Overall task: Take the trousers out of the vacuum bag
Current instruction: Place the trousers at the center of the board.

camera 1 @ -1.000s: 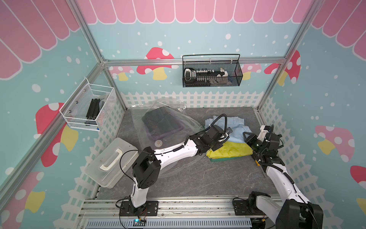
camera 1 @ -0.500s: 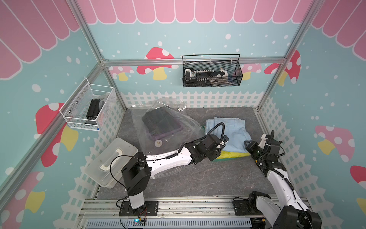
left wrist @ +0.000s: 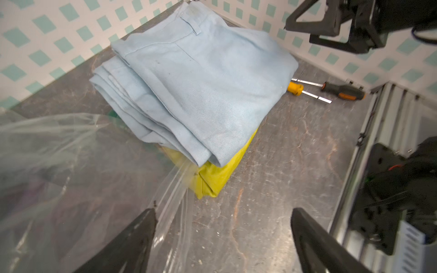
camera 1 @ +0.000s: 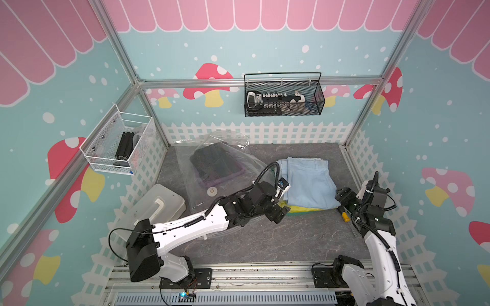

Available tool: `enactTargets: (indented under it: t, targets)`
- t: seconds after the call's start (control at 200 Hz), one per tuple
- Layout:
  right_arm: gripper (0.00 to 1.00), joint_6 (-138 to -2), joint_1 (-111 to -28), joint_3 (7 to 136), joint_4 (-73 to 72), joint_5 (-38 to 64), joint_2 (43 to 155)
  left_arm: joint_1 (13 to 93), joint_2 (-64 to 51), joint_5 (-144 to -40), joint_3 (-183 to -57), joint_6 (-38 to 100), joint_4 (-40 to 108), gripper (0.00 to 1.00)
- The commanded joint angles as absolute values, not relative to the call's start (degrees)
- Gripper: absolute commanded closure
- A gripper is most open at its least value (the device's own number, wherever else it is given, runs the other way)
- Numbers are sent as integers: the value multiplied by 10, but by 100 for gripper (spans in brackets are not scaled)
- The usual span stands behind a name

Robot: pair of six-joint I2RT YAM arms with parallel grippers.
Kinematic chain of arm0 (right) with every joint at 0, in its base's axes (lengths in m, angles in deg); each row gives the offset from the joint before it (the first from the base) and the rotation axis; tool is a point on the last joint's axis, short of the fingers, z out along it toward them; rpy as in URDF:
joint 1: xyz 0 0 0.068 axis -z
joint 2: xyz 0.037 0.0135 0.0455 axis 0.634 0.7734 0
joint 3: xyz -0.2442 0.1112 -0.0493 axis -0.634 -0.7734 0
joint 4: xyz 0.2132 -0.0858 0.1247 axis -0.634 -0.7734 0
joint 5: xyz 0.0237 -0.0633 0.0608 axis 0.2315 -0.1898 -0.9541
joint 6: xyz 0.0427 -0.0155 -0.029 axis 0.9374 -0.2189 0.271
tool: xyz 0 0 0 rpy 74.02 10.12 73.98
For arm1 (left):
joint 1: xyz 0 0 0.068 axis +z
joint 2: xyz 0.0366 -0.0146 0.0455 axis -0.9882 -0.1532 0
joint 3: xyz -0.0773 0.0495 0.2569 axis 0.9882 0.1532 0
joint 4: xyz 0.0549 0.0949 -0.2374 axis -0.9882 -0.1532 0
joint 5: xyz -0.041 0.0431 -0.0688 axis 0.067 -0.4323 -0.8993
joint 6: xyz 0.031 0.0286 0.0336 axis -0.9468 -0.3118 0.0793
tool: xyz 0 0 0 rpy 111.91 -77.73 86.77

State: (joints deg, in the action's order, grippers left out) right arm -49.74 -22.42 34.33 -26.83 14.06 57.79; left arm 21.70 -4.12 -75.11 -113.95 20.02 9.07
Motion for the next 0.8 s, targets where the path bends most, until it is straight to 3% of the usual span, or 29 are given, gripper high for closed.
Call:
enactTargets:
  t: [0.0, 0.215, 0.4, 0.64, 0.795]
  targets:
    - [18, -549, -222, 377, -300, 108, 579, 217, -1, -747, -1119, 245, 57, 1]
    - [21, -550, -260, 400, -257, 22, 610, 218, 84, -688, -1092, 264, -22, 1]
    - [29, -563, -392, 427, -248, 71, 651, 221, 148, -635, -1086, 262, -101, 1]
    - [67, -557, -512, 429, -205, 105, 724, 248, 224, -577, -1053, 278, -139, 1]
    - [80, -553, -545, 422, -198, 132, 776, 266, 255, -578, -1039, 280, -140, 1]
